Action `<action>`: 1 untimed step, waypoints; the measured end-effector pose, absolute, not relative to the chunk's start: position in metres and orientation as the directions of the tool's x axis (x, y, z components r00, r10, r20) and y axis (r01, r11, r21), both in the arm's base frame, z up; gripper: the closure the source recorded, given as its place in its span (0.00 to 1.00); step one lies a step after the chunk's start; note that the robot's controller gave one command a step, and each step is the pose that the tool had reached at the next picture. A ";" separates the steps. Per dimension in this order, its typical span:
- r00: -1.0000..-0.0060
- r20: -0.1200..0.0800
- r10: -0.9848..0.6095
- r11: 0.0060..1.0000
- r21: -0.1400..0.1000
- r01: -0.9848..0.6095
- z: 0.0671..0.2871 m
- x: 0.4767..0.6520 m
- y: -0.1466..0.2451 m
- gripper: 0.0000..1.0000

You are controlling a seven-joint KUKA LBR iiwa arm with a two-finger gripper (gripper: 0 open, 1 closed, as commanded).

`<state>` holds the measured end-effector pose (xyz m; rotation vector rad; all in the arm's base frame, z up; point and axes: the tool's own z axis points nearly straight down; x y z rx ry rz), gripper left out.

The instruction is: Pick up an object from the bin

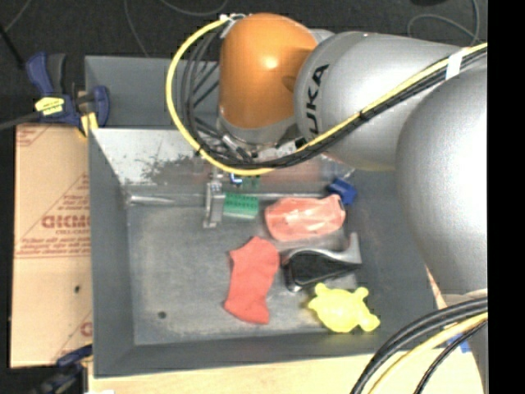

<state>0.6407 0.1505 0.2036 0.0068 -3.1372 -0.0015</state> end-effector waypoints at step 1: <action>-1.000 -0.003 -0.002 1.000 0.002 -0.002 0.209 0.642 0.150 0.00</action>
Offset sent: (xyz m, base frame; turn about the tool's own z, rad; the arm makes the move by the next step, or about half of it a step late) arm -0.0298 -0.0829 -0.0115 -0.0158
